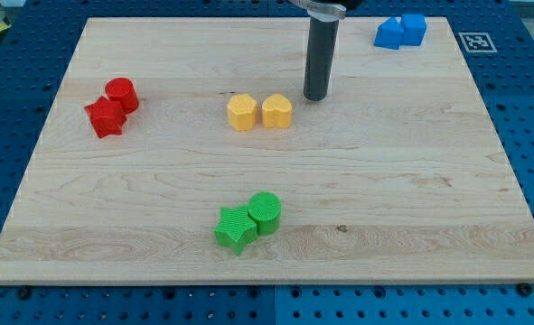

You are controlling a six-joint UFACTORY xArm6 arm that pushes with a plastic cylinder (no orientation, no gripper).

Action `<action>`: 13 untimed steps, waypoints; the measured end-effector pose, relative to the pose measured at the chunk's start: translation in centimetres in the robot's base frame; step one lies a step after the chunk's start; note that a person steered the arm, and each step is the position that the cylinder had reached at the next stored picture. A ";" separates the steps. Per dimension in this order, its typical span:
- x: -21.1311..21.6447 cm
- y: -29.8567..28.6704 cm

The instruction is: Move the red star to the top left of the green star

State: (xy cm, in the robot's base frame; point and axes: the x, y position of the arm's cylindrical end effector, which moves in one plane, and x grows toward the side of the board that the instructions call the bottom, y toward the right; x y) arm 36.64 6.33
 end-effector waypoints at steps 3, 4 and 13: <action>-2.2 -11.1; -2.8 -14.9; 8.5 -17.6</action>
State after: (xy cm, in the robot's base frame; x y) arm 45.13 -11.23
